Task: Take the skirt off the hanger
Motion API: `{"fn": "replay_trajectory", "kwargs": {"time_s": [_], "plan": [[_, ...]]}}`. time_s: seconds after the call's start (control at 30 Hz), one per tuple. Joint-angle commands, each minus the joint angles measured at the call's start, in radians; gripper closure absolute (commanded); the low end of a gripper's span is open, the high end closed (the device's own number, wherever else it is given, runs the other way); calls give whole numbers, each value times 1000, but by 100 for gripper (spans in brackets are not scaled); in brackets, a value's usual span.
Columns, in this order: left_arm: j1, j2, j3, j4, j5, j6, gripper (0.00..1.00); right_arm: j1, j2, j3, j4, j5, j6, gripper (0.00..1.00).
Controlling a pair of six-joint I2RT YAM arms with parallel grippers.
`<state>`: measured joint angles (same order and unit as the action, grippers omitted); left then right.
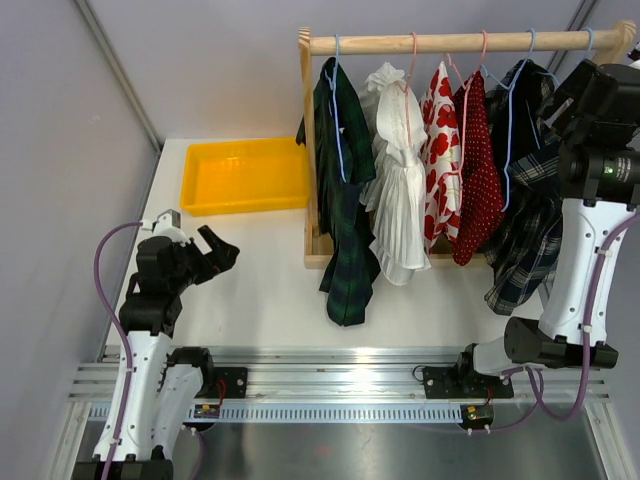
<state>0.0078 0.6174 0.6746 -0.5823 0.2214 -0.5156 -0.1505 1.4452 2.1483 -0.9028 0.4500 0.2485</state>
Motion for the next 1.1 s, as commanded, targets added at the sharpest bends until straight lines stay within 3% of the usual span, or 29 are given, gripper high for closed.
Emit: {"fn": "replay_trajectory", "kwargs": {"time_s": [0.0,0.27,0.47,0.63,0.8,0.9,1.07], "plan": [[0,4,34,35,36,17,1,-20,-2,-45,47,-49,29,10],[-2,2,33,35,30,14,1,-23,52,-8,39,-137,61,33],[-2,4,33,33,29,14,1,-23,99,42,19,-191,77,43],[-2,1,33,32,22,14,1,-23,141,80,2,-235,83,83],[-2,2,34,30,13,14,1,-23,158,104,-8,-244,90,85],[0,4,36,27,9,14,1,-23,170,101,-11,-272,101,100],[0,2,37,30,21,19,1,-23,159,71,-2,-356,107,100]]}}
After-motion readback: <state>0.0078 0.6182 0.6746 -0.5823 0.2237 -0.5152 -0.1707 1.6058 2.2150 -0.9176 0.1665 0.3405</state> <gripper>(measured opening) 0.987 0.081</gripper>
